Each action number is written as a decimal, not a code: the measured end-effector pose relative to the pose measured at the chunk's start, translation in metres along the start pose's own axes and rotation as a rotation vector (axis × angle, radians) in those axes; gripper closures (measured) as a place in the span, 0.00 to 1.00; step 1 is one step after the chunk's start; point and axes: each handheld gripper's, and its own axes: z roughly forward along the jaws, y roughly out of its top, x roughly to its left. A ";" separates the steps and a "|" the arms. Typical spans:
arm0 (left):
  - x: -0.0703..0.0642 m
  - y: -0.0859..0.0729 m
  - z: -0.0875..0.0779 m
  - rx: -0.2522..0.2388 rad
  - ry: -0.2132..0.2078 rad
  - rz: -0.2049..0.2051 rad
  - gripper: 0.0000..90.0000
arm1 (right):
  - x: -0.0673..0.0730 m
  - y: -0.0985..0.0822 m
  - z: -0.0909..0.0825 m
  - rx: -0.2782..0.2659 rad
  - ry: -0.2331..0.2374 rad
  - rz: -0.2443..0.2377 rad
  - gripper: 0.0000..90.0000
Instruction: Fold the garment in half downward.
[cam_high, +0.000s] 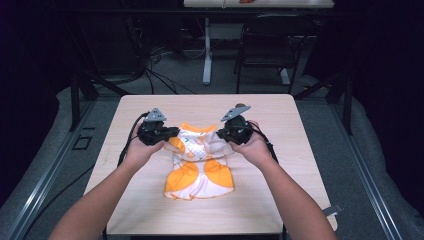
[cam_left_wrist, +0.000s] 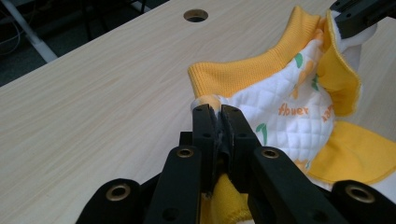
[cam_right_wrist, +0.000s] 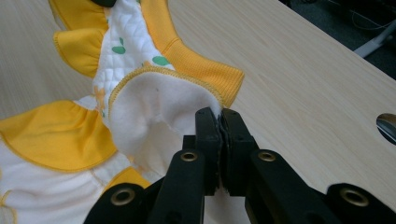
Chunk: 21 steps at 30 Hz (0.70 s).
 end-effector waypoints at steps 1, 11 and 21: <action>-0.001 0.000 0.000 0.000 -0.003 0.001 0.95 | 0.000 -0.001 -0.001 0.001 0.005 -0.002 0.96; -0.010 -0.012 -0.001 0.010 -0.016 0.006 0.95 | 0.008 -0.011 -0.003 0.021 0.015 -0.027 0.96; -0.019 -0.021 -0.003 0.028 -0.014 0.021 0.95 | 0.018 -0.020 -0.002 0.042 0.026 -0.032 0.96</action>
